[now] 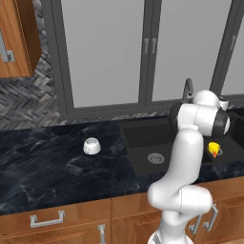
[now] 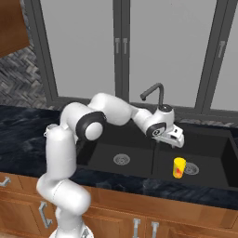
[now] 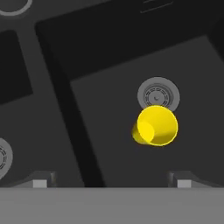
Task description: Move any existing items from the left basin to the right basin for drying. Then move the mug from the counter to the left basin of the sink for washing.
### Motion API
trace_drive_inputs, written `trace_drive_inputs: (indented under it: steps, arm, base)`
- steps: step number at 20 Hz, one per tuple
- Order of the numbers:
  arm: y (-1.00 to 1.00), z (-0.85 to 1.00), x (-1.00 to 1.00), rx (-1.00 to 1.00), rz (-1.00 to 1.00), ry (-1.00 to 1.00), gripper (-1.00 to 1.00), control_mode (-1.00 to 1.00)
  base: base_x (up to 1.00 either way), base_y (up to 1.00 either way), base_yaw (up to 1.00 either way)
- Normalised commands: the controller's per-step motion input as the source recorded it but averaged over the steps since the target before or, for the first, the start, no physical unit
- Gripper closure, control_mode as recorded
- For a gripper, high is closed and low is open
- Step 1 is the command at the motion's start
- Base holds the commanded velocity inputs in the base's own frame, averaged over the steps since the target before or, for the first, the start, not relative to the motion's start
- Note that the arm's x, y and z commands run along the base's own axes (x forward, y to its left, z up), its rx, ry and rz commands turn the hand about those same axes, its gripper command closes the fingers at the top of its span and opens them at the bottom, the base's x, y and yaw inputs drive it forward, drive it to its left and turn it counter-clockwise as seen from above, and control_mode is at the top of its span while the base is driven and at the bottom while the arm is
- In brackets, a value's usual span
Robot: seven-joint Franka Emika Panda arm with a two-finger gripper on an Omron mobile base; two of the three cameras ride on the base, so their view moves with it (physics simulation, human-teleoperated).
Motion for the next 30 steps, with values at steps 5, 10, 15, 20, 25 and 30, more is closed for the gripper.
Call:
trace_drive_inputs:
  steps: [5, 10, 15, 20, 25, 30]
  arm:
    - [0.62, 0.23, 0.0, 0.0, 0.0, 0.03, -1.0, -1.0]
    - [0.68, 0.18, 0.0, 0.0, 0.0, 0.03, -1.0, -1.0]
    - [0.67, 0.16, -0.03, 0.0, 0.0, 0.03, -1.0, -1.0]
    - [0.63, 0.11, -0.03, 0.0, 0.0, 0.01, -1.0, -1.0]
    - [0.63, 0.1, -0.02, 0.0, 0.0, 0.0, -1.0, -1.0]
    - [0.7, 0.08, 0.0, 0.0, 0.0, 0.02, -1.0, -1.0]
  base:
    - [0.0, 0.0, 0.0]
    - [0.0, 0.0, 0.0]
    - [0.0, 0.0, 0.0]
    - [0.0, 0.0, 0.0]
    - [0.0, 0.0, 0.0]
    - [0.0, 0.0, 0.0]
